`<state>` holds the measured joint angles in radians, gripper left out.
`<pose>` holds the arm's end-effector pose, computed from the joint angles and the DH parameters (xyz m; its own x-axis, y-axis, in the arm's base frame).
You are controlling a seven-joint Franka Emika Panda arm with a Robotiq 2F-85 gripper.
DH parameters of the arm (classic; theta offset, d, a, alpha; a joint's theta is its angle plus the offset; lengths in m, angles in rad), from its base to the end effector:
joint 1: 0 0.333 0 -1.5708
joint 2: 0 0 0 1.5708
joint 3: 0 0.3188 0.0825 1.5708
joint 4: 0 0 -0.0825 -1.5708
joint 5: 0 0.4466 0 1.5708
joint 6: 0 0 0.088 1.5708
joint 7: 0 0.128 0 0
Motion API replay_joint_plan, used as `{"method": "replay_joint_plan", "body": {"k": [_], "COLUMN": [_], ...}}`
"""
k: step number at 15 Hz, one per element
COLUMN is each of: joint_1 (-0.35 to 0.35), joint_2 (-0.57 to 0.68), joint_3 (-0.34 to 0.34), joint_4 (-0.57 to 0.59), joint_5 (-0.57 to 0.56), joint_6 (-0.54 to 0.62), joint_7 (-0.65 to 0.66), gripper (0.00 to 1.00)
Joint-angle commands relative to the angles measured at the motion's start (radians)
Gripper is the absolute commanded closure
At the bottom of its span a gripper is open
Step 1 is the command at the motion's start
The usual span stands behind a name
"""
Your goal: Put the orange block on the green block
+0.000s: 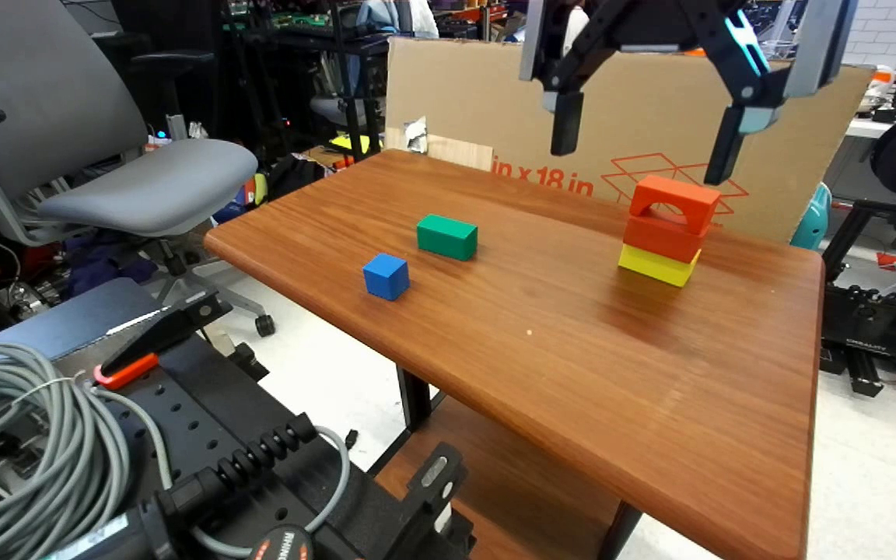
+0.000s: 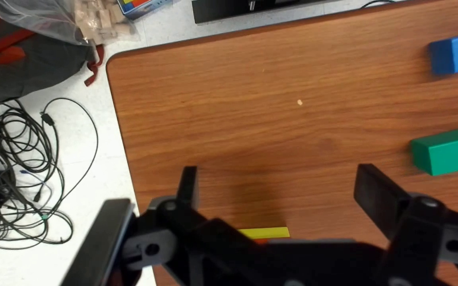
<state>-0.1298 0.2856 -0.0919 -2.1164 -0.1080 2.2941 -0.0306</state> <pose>0.5890 -0.1380 0.2056 0.9865 -0.1173 -0.1139 -0.1067 -0.9897 0.0950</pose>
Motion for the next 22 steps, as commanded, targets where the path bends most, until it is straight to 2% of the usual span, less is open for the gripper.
{"method": "replay_joint_plan", "body": {"k": [1,7,22], "joint_1": [-0.007,-0.009,-0.011], "joint_2": [0.123,0.230,0.401], "joint_3": [-0.002,-0.007,0.013], "joint_4": [0.145,0.282,0.513], "joint_5": [0.035,0.026,0.032], "joint_6": [-0.046,-0.098,-0.192], "joint_7": [-0.025,-0.025,-0.054], "gripper": [0.00,0.00,0.00]}}
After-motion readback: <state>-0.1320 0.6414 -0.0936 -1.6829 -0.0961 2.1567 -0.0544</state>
